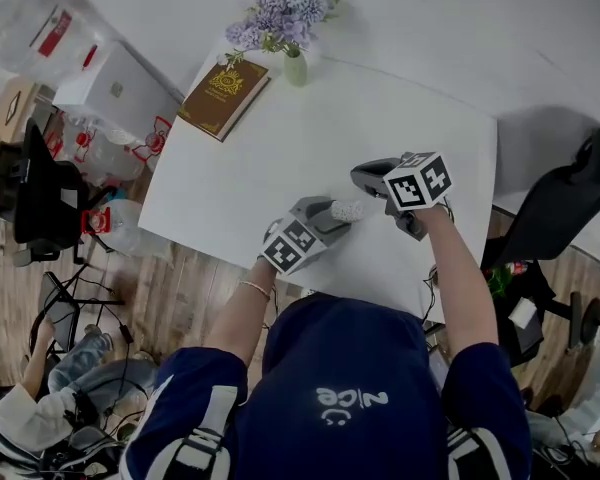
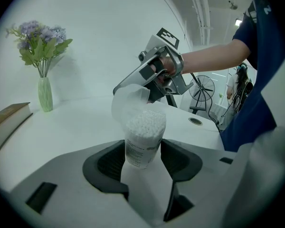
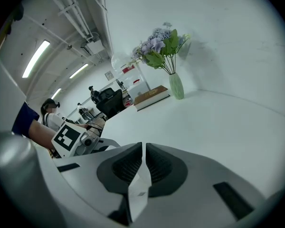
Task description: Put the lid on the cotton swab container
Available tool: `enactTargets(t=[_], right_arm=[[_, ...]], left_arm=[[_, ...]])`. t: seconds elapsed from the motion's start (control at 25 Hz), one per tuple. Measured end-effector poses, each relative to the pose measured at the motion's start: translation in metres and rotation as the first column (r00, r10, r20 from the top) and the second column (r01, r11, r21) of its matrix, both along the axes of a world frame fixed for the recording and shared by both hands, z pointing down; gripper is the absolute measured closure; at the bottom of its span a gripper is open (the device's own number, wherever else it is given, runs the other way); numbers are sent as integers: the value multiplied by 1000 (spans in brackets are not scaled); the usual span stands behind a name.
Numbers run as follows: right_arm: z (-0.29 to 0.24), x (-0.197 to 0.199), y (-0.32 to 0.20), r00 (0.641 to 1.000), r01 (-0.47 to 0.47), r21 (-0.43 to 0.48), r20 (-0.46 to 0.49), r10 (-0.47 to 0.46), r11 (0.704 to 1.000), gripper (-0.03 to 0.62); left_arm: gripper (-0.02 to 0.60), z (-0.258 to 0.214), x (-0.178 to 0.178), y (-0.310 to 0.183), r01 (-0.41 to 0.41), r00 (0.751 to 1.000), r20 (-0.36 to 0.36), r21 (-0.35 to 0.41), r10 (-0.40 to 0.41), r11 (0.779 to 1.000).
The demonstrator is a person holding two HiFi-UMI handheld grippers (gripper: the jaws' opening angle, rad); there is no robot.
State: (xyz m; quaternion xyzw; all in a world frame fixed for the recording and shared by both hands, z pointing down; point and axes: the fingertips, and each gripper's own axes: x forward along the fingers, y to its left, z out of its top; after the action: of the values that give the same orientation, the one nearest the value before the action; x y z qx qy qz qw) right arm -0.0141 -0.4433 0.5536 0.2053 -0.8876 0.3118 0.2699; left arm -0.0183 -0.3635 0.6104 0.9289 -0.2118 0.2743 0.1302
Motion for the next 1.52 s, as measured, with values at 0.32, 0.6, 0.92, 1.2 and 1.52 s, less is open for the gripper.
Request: enactTargets(t=[0.32, 0.6, 0.92, 1.2, 1.52], right_arm=[[-11, -3, 24, 999, 33, 55, 20, -34, 998, 537], [-15, -4, 42, 998, 1, 91, 56, -6, 996, 537], [-14, -7, 65, 994, -71, 149, 95, 58, 986, 537], [-11, -8, 78, 993, -115, 242, 46, 107, 963, 537], [-9, -10, 81, 987, -125, 382, -47, 155, 915, 537]], left_arm=[[325, 0, 1, 1, 2, 1000, 3, 3, -2, 1000], [327, 1, 1, 1, 3, 1000, 4, 1, -3, 1000], [327, 1, 2, 1, 2, 1000, 10, 4, -2, 1000], [327, 2, 1, 2, 4, 1000, 12, 1, -4, 1000], [327, 1, 1, 2, 4, 1000, 11, 0, -4, 1000]])
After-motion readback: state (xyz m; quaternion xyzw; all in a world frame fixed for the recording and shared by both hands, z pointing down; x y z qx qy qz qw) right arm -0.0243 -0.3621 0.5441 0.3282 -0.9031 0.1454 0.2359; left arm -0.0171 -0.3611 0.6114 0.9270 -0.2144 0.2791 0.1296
